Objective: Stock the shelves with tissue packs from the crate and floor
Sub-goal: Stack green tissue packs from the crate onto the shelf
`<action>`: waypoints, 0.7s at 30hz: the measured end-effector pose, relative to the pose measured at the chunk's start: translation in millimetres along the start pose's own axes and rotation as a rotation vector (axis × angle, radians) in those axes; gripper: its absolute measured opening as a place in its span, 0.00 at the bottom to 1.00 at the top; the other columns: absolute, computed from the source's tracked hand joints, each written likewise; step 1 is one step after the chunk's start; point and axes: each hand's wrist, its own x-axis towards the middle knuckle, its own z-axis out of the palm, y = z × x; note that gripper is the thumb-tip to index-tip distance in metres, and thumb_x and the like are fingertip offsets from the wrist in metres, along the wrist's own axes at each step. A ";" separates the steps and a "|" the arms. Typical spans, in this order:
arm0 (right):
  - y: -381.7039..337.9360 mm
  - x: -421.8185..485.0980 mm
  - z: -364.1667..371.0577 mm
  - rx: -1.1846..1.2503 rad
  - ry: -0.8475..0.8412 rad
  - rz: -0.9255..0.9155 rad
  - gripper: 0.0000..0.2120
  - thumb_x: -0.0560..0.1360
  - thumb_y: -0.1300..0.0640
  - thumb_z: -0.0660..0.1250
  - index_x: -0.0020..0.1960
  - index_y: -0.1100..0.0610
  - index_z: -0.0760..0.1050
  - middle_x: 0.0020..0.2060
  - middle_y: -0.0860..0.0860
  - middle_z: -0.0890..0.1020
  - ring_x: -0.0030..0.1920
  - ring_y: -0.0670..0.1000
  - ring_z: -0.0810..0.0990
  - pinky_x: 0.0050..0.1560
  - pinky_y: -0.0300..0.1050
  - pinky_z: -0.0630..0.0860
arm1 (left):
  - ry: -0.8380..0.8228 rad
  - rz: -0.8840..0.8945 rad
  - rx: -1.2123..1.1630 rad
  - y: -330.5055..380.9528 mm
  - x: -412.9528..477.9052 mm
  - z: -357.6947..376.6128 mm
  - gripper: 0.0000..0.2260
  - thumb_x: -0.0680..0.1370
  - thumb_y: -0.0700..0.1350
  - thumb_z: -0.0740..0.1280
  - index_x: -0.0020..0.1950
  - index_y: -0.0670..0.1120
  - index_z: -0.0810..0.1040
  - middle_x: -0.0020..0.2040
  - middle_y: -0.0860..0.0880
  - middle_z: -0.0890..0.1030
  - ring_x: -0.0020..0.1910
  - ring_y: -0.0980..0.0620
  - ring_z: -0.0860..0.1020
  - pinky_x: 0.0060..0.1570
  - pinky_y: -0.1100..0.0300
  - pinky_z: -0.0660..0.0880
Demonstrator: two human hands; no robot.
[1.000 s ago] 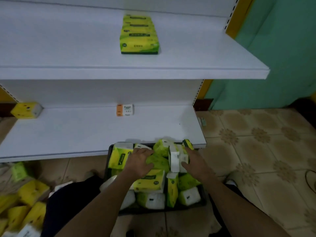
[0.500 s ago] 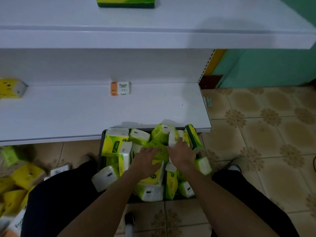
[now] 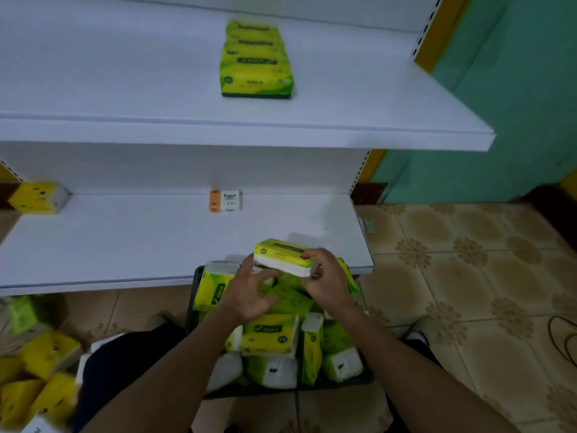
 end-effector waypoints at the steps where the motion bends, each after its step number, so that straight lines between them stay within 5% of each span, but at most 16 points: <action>1: -10.5 -1.2 -3.0 0.016 0.019 -0.017 0.19 0.65 0.68 0.70 0.55 0.59 0.74 0.52 0.53 0.72 0.51 0.53 0.74 0.40 0.40 0.70 | 0.031 0.021 0.013 5.1 -3.9 -10.2 0.25 0.63 0.60 0.65 0.59 0.55 0.77 0.72 0.47 0.59 0.67 0.48 0.68 0.63 0.59 0.68; 4: -42.0 -2.9 -15.2 0.020 0.103 -0.090 0.17 0.68 0.61 0.72 0.55 0.55 0.71 0.59 0.53 0.69 0.57 0.52 0.73 0.44 0.38 0.67 | 0.151 0.118 0.090 17.8 -15.1 -40.5 0.29 0.61 0.63 0.57 0.58 0.54 0.78 0.71 0.45 0.63 0.67 0.45 0.69 0.63 0.52 0.69; 7: -73.4 -2.0 -34.1 -0.045 0.172 -0.202 0.14 0.74 0.58 0.68 0.58 0.52 0.70 0.70 0.54 0.62 0.71 0.50 0.61 0.53 0.34 0.63 | 0.270 0.240 0.154 32.0 -22.8 -68.8 0.27 0.63 0.59 0.58 0.56 0.50 0.80 0.68 0.41 0.69 0.62 0.40 0.72 0.58 0.46 0.72; 11: -112.0 10.7 -68.5 -0.128 0.251 -0.306 0.18 0.78 0.57 0.63 0.66 0.54 0.67 0.73 0.55 0.60 0.71 0.53 0.63 0.52 0.33 0.61 | 0.371 0.337 0.202 66.4 -24.6 -106.3 0.25 0.64 0.57 0.60 0.56 0.48 0.78 0.66 0.40 0.71 0.60 0.38 0.74 0.55 0.45 0.72; 15: -137.5 40.5 -109.6 -0.117 0.351 -0.378 0.18 0.79 0.57 0.61 0.68 0.55 0.67 0.72 0.55 0.63 0.71 0.52 0.65 0.56 0.35 0.63 | 0.398 0.388 0.268 108.9 -10.8 -144.3 0.32 0.64 0.62 0.55 0.65 0.51 0.73 0.73 0.42 0.63 0.69 0.42 0.66 0.66 0.48 0.64; 21: -143.4 109.7 -156.3 -0.214 0.430 -0.343 0.16 0.78 0.59 0.61 0.66 0.56 0.68 0.72 0.55 0.65 0.66 0.58 0.68 0.60 0.50 0.67 | 0.394 0.381 0.385 145.7 42.4 -189.7 0.38 0.63 0.66 0.47 0.71 0.56 0.65 0.73 0.50 0.65 0.71 0.49 0.63 0.68 0.55 0.59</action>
